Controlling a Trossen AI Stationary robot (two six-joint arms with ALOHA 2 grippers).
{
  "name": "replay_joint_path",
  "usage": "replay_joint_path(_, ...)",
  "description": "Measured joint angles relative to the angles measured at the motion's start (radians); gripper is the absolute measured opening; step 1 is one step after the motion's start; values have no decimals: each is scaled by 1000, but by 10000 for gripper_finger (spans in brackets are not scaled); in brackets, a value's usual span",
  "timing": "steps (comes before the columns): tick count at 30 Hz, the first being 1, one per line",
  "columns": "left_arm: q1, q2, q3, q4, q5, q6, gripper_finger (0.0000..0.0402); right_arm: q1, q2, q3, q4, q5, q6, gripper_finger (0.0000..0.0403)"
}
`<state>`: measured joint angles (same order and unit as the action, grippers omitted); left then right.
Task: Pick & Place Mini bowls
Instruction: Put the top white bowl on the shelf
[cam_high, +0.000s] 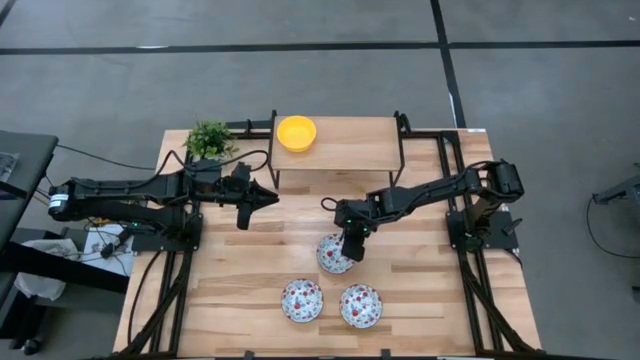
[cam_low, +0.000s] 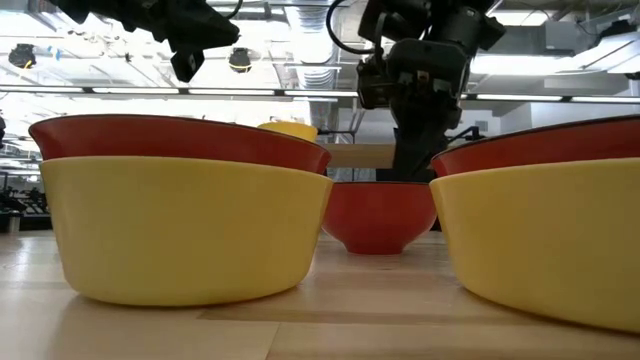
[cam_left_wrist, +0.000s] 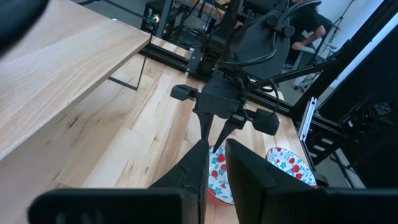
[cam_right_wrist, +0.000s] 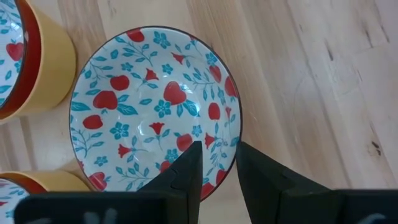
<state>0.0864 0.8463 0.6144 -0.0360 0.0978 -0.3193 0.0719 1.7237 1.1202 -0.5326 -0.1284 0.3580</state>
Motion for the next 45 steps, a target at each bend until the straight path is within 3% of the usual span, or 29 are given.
replay_joint_path(20,0,0,0,1,0,0,53,0,0,0,14,26,1,87)
replay_joint_path(32,-1,0,0,16,1,0,53,16,96,0,48,21,35,87)
replay_joint_path(45,-1,0,0,18,1,-3,53,16,95,0,33,20,53,87)
